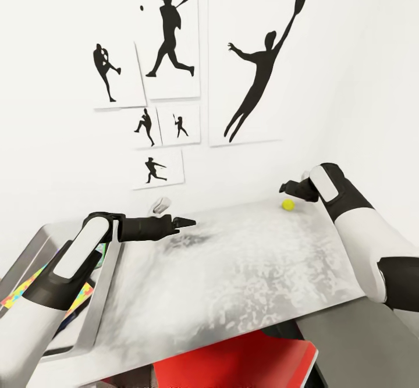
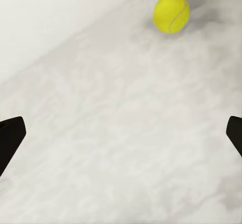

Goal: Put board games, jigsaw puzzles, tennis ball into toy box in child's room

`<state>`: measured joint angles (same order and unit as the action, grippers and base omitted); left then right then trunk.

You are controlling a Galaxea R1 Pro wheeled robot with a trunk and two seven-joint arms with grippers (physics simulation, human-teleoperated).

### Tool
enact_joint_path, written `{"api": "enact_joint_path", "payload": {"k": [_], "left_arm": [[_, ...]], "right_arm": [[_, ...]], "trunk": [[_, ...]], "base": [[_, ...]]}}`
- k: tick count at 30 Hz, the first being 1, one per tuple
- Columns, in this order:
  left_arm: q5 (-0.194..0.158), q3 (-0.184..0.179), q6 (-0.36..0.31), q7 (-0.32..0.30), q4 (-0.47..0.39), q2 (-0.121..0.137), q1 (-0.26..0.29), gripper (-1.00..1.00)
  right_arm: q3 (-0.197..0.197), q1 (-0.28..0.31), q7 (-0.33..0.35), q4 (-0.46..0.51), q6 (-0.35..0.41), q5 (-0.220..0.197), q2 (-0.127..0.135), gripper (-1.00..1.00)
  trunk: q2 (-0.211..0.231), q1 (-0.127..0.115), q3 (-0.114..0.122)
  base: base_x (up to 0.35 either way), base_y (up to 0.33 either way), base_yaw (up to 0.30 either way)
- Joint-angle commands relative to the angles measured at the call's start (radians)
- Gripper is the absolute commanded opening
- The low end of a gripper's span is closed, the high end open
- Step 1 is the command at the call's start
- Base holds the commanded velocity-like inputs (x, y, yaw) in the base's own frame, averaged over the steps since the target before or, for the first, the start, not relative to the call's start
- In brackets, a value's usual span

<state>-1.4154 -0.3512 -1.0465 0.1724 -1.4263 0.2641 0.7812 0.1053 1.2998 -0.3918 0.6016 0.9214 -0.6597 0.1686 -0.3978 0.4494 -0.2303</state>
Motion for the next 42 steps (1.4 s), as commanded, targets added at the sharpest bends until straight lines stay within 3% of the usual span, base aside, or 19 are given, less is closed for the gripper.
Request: {"api": "enact_joint_path", "payload": {"k": [1, 12, 14, 16, 19, 22, 33, 38, 42], "left_arm": [[-0.011, -0.001, -0.001, 0.010, -0.001, 0.001, 0.001, 1.00], [-0.022, 0.001, -0.001, 0.009, -0.010, 0.000, 0.004, 1.00], [-0.031, 0.001, -0.001, 0.009, -0.011, 0.000, 0.004, 1.00], [-0.062, 0.000, -0.001, 0.009, -0.013, 0.000, 0.011, 1.00], [-0.116, -0.002, -0.001, 0.009, -0.014, 0.003, 0.049, 1.00], [-0.147, -0.004, -0.001, 0.009, -0.014, 0.007, 0.080, 1.00], [-0.185, -0.015, -0.001, 0.009, 0.003, 0.008, 0.228, 1.00], [-0.193, -0.062, -0.001, 0.010, 0.056, 0.005, 0.302, 1.00], [-0.224, -0.108, -0.001, 0.010, 0.119, 0.001, 0.366, 1.00]], "right_arm": [[0.007, 0.004, -0.009, 0.001, 0.002, -0.011, 0.002, 1.00], [0.008, 0.069, -0.009, -0.002, 0.003, -0.011, 0.002, 1.00], [0.008, 0.075, -0.009, -0.002, 0.004, -0.011, 0.004, 1.00], [0.008, 0.082, -0.009, -0.002, 0.005, -0.011, 0.006, 1.00], [0.008, 0.091, -0.009, -0.002, 0.008, -0.011, 0.009, 1.00], [0.008, 0.104, -0.009, -0.002, 0.010, -0.011, 0.010, 1.00], [0.008, 0.146, -0.010, -0.002, 0.018, -0.011, 0.006, 1.00], [0.008, 0.155, -0.010, -0.002, 0.019, -0.011, 0.005, 1.00], [0.008, 0.164, -0.010, -0.002, 0.021, -0.011, 0.006, 1.00]], "trunk": [[-0.002, 0.001, -0.004], [-0.002, 0.001, -0.022], [-0.002, 0.001, -0.025], [-0.002, 0.001, -0.028], [-0.002, 0.001, -0.033], [-0.002, 0.001, -0.038], [-0.002, 0.001, -0.056], [-0.002, 0.001, -0.064], [-0.002, 0.001, -0.071]], "base": [[0.000, 0.000, 0.000], [0.000, 0.000, 0.000], [0.000, 0.000, 0.000], [0.000, 0.000, 0.000], [0.000, 0.000, 0.000], [0.000, 0.000, 0.000], [0.000, 0.000, 0.000], [0.000, 0.000, 0.000], [0.000, 0.000, 0.000]]}}
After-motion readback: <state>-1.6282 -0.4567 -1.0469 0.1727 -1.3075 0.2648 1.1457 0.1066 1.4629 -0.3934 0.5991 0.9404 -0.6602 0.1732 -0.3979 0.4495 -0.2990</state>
